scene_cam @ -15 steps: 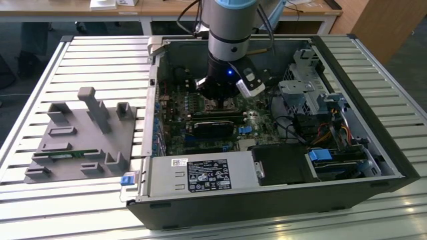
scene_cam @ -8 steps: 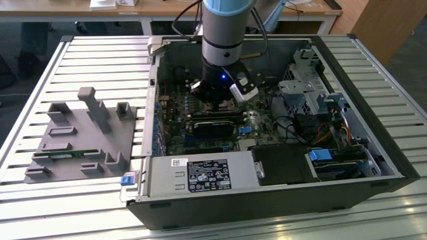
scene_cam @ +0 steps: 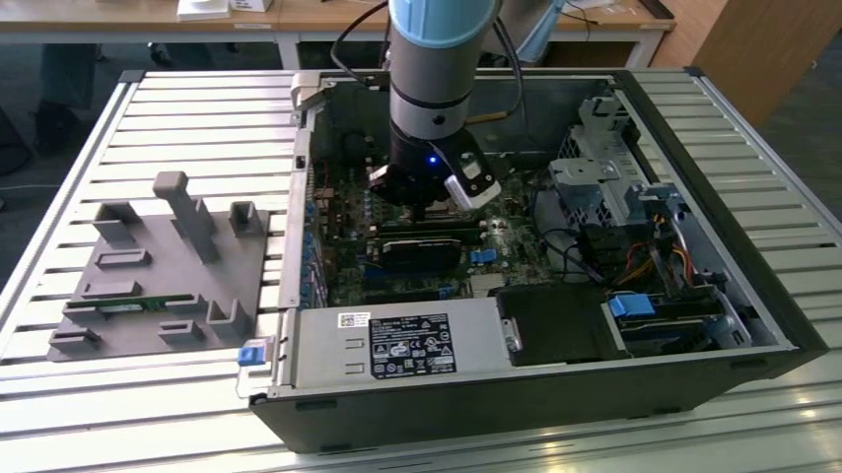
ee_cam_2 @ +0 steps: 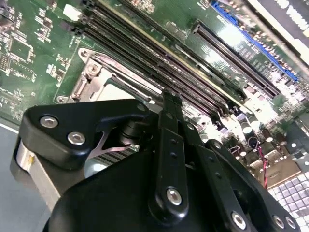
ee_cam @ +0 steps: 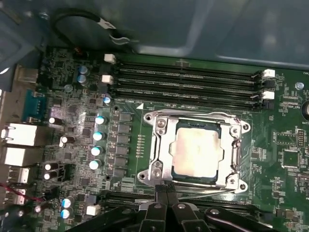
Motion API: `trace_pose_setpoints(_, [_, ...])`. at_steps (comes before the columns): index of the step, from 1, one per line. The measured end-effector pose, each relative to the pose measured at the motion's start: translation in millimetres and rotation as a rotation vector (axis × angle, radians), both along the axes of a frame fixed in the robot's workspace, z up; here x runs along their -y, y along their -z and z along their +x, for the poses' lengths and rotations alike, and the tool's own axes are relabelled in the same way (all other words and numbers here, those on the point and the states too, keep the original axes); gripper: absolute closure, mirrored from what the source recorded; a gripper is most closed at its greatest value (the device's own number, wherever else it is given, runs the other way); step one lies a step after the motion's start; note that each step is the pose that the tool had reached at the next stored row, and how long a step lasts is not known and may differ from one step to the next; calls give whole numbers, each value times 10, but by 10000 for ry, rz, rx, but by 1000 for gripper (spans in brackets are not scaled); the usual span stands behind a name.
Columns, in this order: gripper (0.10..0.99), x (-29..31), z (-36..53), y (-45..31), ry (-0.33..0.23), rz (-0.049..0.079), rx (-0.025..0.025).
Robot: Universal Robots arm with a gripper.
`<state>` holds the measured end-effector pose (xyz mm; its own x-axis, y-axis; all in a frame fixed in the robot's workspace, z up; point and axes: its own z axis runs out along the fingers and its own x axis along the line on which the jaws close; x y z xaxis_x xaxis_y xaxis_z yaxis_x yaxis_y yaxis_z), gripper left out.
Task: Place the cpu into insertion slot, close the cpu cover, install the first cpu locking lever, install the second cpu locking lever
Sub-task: 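Install the second cpu locking lever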
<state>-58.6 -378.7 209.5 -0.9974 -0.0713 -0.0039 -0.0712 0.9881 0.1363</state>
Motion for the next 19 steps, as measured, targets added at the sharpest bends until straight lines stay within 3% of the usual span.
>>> trace_pose_setpoints(6, [980, 53, -36, 1, 0, 277, 0])
trace_pose_setpoints(9, [980, 89, -48, 1, -1, 481, 0])
trace_pose_setpoints(15, [980, 169, -62, 1, 0, 643, 0])
trace_pose_setpoints(19, [980, 201, -104, 1, 0, 822, 0])
